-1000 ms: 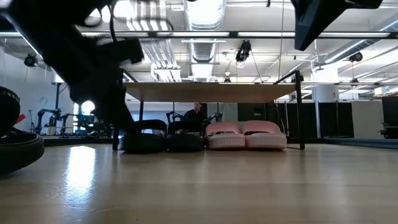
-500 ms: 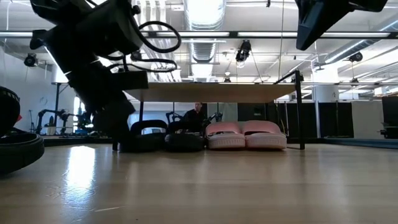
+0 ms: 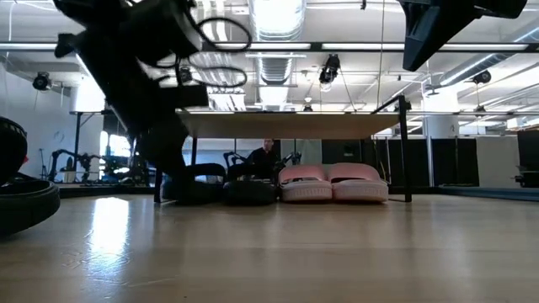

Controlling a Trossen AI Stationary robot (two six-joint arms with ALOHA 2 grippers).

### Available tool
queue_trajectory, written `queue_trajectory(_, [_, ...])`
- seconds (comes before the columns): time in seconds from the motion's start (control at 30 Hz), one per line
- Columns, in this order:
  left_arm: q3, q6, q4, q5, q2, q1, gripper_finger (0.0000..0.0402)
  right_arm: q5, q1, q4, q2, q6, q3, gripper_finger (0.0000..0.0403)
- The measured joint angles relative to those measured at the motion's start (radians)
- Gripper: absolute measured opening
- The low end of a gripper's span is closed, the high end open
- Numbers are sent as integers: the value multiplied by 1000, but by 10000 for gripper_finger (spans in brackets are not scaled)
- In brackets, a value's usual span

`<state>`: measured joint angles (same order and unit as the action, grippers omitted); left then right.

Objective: Pick and place slides into the shelf
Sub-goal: Adjust the black slides under the shelf, then put the black slides on the shelf

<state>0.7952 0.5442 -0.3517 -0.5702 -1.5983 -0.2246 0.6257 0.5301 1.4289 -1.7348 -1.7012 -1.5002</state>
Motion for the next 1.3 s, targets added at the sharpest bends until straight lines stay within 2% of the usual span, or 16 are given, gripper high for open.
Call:
queue_trajectory(0.07, [14, 12, 34, 27, 18, -16, 0, -5, 0, -1, 0, 0, 0, 8])
queue_trajectory(0.2, [27, -9, 206, 68, 36, -47, 0, -32, 0, -1, 0, 8, 5, 8])
queue_trajectory(0.3, [27, -33, 299, 98, -9, -44, 0, -51, 0, -1, 0, 2, 13, 8])
queue_trajectory(0.47, [25, -48, 348, 122, -105, -17, 0, -82, 0, -1, 0, -6, 22, 8])
queue_trajectory(0.57, [30, -117, 476, 120, -148, -12, 0, -83, 0, -2, 0, -12, 26, 8])
queue_trajectory(0.7, [63, -140, 500, 110, -207, 19, 0, -84, 0, -1, 0, -20, 27, 8])
queue_trajectory(0.83, [81, -142, 499, 48, -248, 47, 0, -86, 0, -2, 0, -20, 29, 8])
queue_trajectory(1.0, [91, -142, 484, 39, -248, 66, 0, -105, 0, 1, 0, -27, 32, 8])
queue_trajectory(1.17, [83, -174, 490, -47, -214, 65, 0, -117, 0, 3, 0, -24, 33, 8])
queue_trajectory(1.23, [85, -202, 476, -25, -197, 68, 0, -164, 3, 1, 0, -1, 35, 8])
queue_trajectory(1.3, [90, -222, 464, 45, -160, 65, 0, -234, 13, -25, 0, 31, 47, 8])
